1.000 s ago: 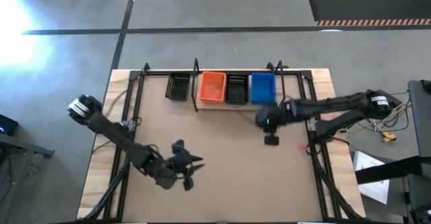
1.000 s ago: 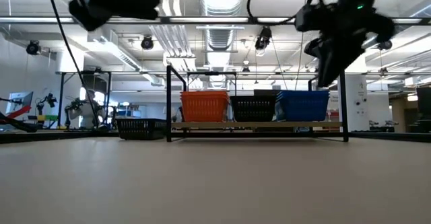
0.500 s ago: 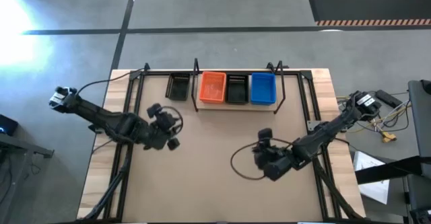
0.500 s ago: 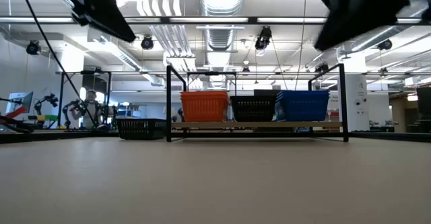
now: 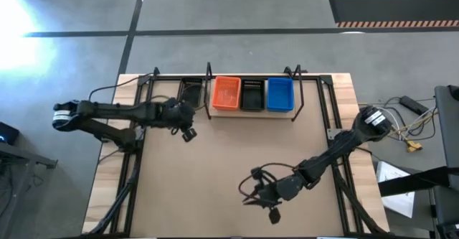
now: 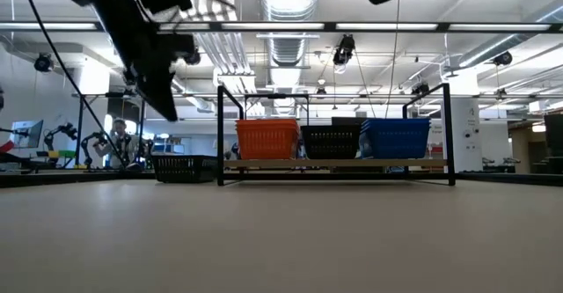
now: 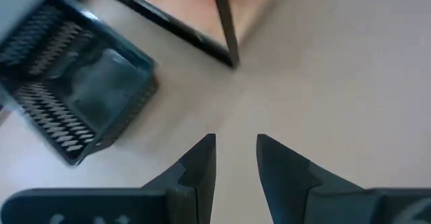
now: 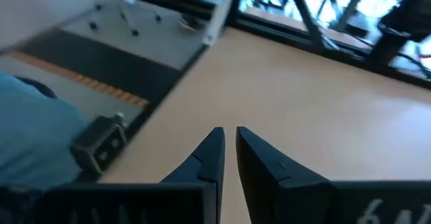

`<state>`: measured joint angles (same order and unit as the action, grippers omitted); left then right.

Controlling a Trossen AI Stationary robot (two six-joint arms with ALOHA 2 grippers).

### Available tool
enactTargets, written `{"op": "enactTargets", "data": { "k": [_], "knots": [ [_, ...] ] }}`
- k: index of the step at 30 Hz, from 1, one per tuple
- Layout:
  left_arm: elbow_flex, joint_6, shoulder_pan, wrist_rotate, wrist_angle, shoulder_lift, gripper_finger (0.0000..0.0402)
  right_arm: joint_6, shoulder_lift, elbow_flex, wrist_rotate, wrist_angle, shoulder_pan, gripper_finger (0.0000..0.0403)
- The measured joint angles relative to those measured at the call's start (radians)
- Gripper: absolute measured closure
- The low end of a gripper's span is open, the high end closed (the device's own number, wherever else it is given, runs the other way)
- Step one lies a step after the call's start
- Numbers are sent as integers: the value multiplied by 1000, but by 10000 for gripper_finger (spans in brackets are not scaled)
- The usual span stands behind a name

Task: Stack baskets on shelf by color
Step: Stack the black bin on the stacked black bins on the shelf

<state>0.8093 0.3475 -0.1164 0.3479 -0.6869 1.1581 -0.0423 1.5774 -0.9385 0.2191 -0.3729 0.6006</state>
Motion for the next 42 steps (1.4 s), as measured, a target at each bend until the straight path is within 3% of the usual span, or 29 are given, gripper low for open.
{"op": "enactTargets", "data": {
  "k": [3, 5, 13, 18, 23, 27, 33, 38, 42],
  "knots": [
    [-4, -201, -89, -114, 1, 59, 311, 25, 49, 13, -7, -71, 25, 371],
    [-1, -290, -135, -120, 1, 102, 311, 43, 77, 13, -10, -82, 45, 371],
    [-1, -547, -237, 45, 28, 263, 311, 103, 90, 14, 10, -76, 143, 371],
    [2, -636, -240, 49, 36, 282, 311, 85, 7, 14, 160, 37, 248, 371],
    [-2, -681, -250, 29, 35, 202, 311, 123, -56, 14, 396, 173, 347, 371],
    [-30, -726, -291, 28, 137, 120, 311, 140, -70, 14, 517, 204, 398, 371],
    [-98, -805, -391, -102, 317, 115, 278, 148, -70, 28, 542, 205, 405, 371],
    [-124, -810, -449, -104, 369, 198, 238, 150, -70, 42, 541, 204, 405, 371],
    [-133, -830, -465, -70, 366, 267, 235, 155, -70, 52, 543, 203, 405, 371]
  ]
}}
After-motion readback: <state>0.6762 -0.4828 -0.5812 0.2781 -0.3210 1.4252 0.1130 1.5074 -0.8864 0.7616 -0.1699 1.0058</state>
